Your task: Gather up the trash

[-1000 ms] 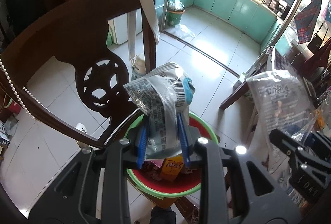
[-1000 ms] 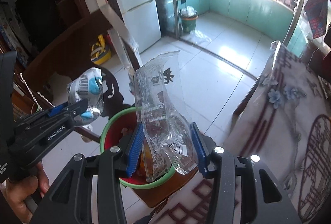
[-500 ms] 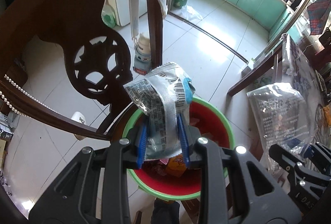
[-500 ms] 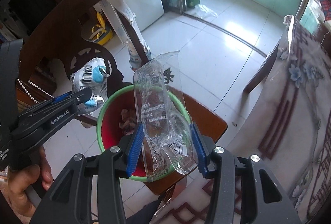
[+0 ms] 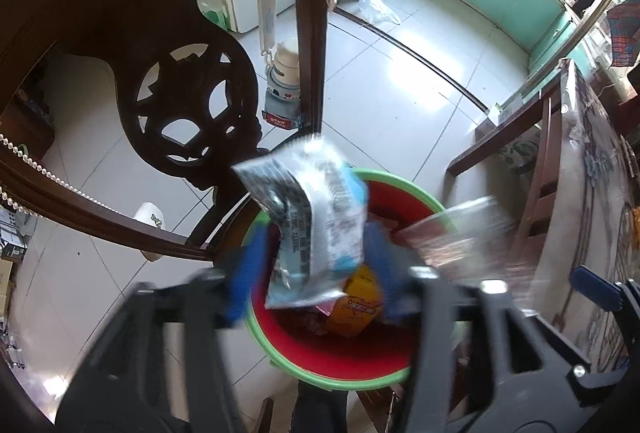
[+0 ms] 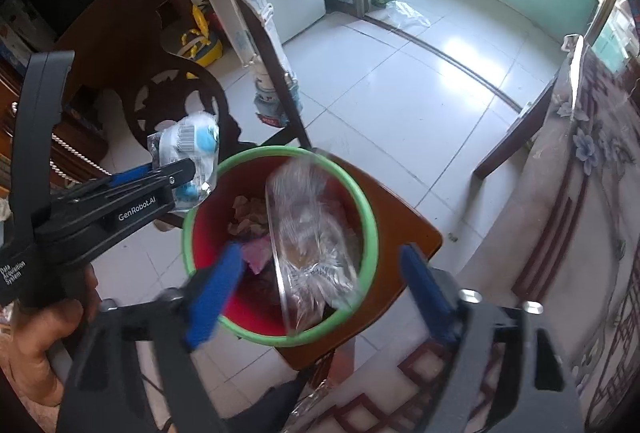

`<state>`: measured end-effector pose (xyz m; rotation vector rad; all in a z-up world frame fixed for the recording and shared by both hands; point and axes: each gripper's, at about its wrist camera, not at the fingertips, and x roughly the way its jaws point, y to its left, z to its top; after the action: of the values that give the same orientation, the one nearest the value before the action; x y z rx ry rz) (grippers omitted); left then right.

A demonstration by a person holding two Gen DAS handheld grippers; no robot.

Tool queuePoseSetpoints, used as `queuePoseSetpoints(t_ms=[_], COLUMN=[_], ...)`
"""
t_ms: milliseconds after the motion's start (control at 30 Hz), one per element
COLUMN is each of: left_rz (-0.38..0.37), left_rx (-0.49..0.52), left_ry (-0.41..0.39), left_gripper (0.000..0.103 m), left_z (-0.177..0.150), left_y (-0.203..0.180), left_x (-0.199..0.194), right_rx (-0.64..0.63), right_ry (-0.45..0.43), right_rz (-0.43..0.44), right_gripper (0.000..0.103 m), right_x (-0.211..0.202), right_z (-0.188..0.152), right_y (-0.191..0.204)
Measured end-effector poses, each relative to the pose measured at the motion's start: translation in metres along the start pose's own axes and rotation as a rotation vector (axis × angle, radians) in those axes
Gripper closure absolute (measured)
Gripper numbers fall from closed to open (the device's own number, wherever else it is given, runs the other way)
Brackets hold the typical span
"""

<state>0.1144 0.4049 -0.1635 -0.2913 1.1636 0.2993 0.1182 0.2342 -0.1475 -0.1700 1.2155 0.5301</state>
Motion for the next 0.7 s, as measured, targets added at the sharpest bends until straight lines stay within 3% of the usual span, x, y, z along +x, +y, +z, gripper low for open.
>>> queuePoseSetpoints(t_ms=[167, 233, 367, 467, 567, 667, 700], left_rz=[-0.003, -0.010, -0.040, -0.063, -0.094, -0.125, -0.135], left_rx=[-0.006, -0.002, 0.033, 0.079, 0.117, 0.140, 0.145], left_ry=[-0.012, -0.025, -0.066, -0.126, -0.216, -0.362, -0.418], left_gripper=[0.032, 0.027, 0.026, 0.019, 0.015, 0.007, 0.005], left_z=[-0.003, -0.005, -0.010, -0.014, -0.020, -0.033, -0.039], left_y=[-0.001, -0.004, -0.027, -0.056, -0.085, -0.116, -0.126], left_x=[-0.007, -0.012, -0.033, -0.058, -0.091, -0.137, -0.153], right_rx=[0.009, 0.021, 0.039, 0.060, 0.075, 0.073, 0.072], right_ry=[-0.024, -0.055, -0.151, -0.273, -0.491, -0.724, -0.766], right_rz=[-0.017, -0.035, -0.076, -0.096, -0.092, -0.108, -0.114], right_gripper=[0.022, 0.022, 0.020, 0.015, 0.009, 0.007, 0.007], right_x=[-0.013, -0.026, -0.060, -0.099, -0.158, -0.216, -0.230], right_z=[-0.006, -0.010, -0.020, -0.033, -0.057, -0.090, -0.098], right_y=[-0.008, -0.015, -0.031, -0.048, -0.070, -0.089, -0.094])
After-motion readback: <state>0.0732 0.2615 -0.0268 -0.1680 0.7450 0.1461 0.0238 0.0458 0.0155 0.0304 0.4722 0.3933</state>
